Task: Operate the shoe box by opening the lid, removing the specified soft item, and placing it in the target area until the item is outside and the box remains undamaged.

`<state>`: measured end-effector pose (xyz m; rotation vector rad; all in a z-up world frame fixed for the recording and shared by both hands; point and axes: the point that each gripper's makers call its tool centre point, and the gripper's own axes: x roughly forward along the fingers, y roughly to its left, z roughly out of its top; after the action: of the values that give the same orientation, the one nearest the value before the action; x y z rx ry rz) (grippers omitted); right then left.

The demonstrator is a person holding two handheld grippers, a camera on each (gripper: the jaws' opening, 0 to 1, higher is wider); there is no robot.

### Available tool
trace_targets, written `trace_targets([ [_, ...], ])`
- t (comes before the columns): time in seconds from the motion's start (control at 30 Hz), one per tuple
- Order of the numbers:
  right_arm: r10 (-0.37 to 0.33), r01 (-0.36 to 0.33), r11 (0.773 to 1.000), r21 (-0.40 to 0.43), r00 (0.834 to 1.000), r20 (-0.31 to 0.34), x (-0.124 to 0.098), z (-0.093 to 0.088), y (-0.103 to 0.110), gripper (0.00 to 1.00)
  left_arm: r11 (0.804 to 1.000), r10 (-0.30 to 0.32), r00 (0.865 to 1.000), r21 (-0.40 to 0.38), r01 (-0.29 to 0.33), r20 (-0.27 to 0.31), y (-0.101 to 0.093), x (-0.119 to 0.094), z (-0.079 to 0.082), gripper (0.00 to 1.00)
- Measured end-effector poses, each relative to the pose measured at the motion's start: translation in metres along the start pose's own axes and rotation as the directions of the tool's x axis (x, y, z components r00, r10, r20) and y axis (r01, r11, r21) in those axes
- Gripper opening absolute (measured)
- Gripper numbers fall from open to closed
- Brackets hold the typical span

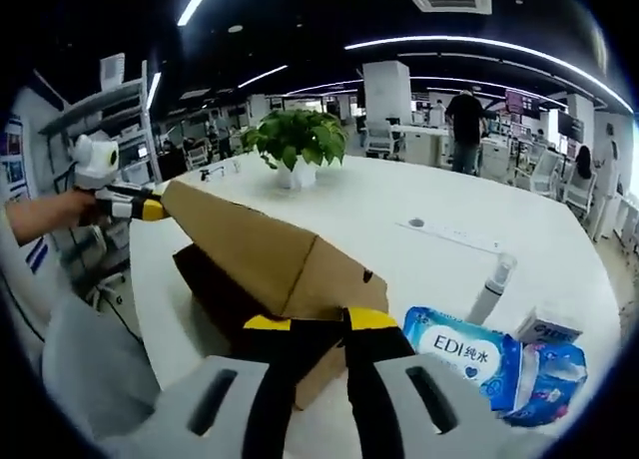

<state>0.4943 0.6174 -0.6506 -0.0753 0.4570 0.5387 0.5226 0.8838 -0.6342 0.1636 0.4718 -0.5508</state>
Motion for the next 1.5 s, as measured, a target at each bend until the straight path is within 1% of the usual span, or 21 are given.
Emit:
trace_targets([
  [0.13,0.008,-0.008,1.000,-0.021,1.000,-0.005,0.000,-0.005,0.003,0.20,1.000,-0.009,1.000,0.009,0.009,-0.006,-0.001,-0.001,-0.005,0.21],
  [0.23,0.022,-0.022,1.000,-0.019,1.000,-0.006,-0.001,-0.007,0.005,0.22,1.000,-0.016,1.000,0.010,0.016,-0.009,-0.003,-0.002,-0.008,0.21],
  [0.37,0.043,-0.044,0.999,-0.022,0.999,-0.017,0.000,-0.013,0.010,0.27,0.999,-0.027,0.999,0.034,0.028,-0.035,-0.006,-0.002,-0.016,0.22],
  [0.57,0.070,-0.071,0.997,-0.017,0.997,-0.034,0.001,-0.021,0.016,0.32,0.998,-0.043,0.997,0.034,0.045,-0.058,-0.010,-0.002,-0.026,0.26],
  [0.73,0.087,-0.088,0.996,-0.019,0.995,-0.052,0.001,-0.028,0.021,0.36,0.997,-0.049,0.996,0.049,0.053,-0.079,-0.014,-0.001,-0.034,0.28],
  [0.87,0.099,-0.100,0.995,-0.016,0.993,-0.066,0.003,-0.034,0.024,0.38,0.997,-0.055,0.994,0.046,0.060,-0.091,-0.016,-0.001,-0.040,0.30],
  [1.0,0.111,-0.111,0.994,-0.001,0.991,-0.078,0.004,-0.039,0.026,0.40,0.997,-0.063,0.992,0.046,0.068,-0.109,-0.018,0.000,-0.047,0.31],
  [1.03,0.118,-0.117,0.993,0.021,0.990,-0.076,0.004,-0.040,0.027,0.41,0.997,-0.064,0.992,0.045,0.069,-0.111,-0.018,0.001,-0.048,0.32],
  [1.07,0.121,-0.120,0.992,0.027,0.990,-0.074,0.004,-0.040,0.027,0.41,0.997,-0.065,0.991,0.043,0.071,-0.113,-0.019,0.001,-0.049,0.32],
  [1.23,0.125,-0.123,0.992,0.024,0.988,-0.092,0.006,-0.046,0.029,0.42,0.996,-0.079,0.988,0.036,0.084,-0.131,-0.021,0.003,-0.055,0.34],
  [1.3,0.136,-0.132,0.990,0.055,0.987,-0.090,0.006,-0.048,0.031,0.43,0.995,-0.085,0.986,0.033,0.091,-0.140,-0.022,0.003,-0.058,0.34],
  [1.43,0.139,-0.134,0.990,0.052,0.985,-0.103,0.008,-0.053,0.030,0.43,0.994,-0.093,0.983,0.035,0.099,-0.156,-0.023,0.004,-0.063,0.35],
  [1.5,0.142,-0.135,0.989,0.066,0.985,-0.103,0.008,-0.055,0.030,0.43,0.994,-0.095,0.982,0.034,0.102,-0.164,-0.023,0.005,-0.066,0.35],
])
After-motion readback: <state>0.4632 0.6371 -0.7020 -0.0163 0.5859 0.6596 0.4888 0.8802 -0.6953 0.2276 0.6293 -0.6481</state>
